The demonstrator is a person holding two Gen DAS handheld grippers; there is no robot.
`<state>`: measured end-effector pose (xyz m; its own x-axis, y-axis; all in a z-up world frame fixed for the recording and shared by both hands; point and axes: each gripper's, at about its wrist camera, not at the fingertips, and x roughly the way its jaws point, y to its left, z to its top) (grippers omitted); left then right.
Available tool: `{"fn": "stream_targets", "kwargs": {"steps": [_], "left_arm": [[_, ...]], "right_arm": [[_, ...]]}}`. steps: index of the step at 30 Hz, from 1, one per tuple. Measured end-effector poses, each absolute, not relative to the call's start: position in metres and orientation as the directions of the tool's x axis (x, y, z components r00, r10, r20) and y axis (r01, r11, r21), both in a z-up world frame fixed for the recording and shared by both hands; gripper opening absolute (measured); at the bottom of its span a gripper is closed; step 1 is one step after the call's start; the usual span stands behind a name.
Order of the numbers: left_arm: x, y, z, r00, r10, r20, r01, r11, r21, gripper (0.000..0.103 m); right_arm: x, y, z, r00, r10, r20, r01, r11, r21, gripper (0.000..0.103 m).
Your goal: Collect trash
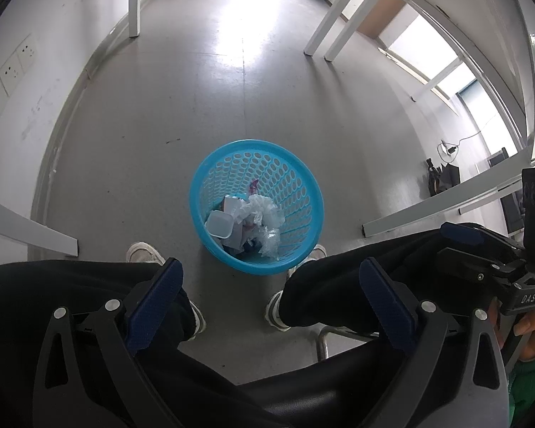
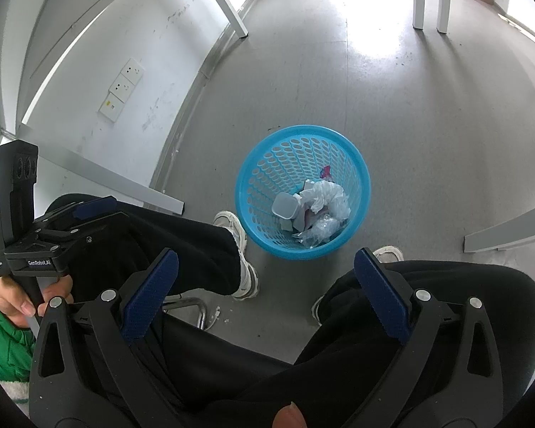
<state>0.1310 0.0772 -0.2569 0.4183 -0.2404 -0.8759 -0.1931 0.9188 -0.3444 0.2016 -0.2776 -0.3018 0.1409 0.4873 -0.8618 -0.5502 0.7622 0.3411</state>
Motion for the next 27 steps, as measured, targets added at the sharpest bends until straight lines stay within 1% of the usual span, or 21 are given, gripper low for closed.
{"fn": "stream_targets", "kwargs": {"steps": [27], "left_arm": [[0.1303,0.0753,-0.2585,0.418,-0.235,-0.878,-0.189,0.922,-0.337,0.097]], "right_arm": [[0.1982,-0.2772,-0.3056,0.132,0.483,-0.866,-0.547,0.764,0.343,0.094]]}}
